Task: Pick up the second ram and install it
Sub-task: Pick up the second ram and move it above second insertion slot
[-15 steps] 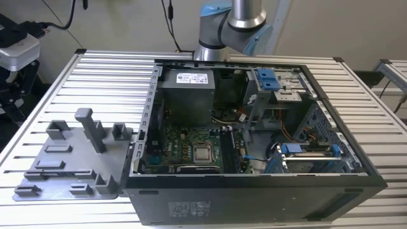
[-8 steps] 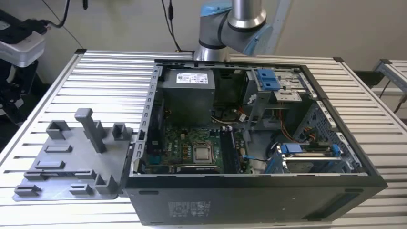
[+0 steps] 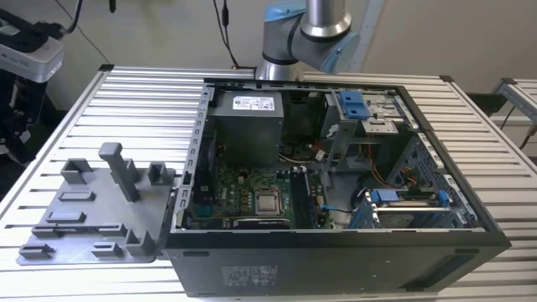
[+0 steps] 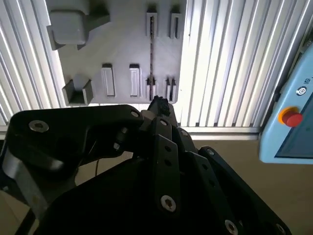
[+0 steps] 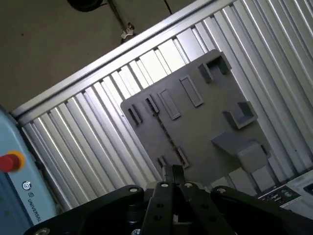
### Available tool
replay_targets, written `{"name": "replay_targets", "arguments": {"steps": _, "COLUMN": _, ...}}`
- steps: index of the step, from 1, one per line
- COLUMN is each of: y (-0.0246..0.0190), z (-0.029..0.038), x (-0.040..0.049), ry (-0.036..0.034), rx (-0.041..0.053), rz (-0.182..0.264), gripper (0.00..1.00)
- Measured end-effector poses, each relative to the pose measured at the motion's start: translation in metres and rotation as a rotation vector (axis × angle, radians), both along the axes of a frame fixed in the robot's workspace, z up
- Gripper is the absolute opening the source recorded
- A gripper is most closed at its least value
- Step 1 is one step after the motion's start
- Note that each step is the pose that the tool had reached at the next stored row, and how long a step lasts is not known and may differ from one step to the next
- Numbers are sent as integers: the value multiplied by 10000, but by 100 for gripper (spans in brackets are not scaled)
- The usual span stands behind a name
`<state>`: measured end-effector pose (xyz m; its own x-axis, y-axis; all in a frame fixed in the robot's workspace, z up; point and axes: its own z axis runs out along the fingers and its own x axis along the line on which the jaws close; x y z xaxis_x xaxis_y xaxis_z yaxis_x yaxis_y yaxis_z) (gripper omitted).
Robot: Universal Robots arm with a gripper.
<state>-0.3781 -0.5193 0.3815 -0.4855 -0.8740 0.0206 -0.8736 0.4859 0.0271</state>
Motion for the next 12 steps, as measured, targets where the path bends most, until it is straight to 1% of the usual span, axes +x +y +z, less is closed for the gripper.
{"name": "replay_targets", "arguments": {"steps": 12, "y": 0, "z": -15, "x": 0, "ry": 0, "rx": -77, "rz": 1936, "gripper": 11}}
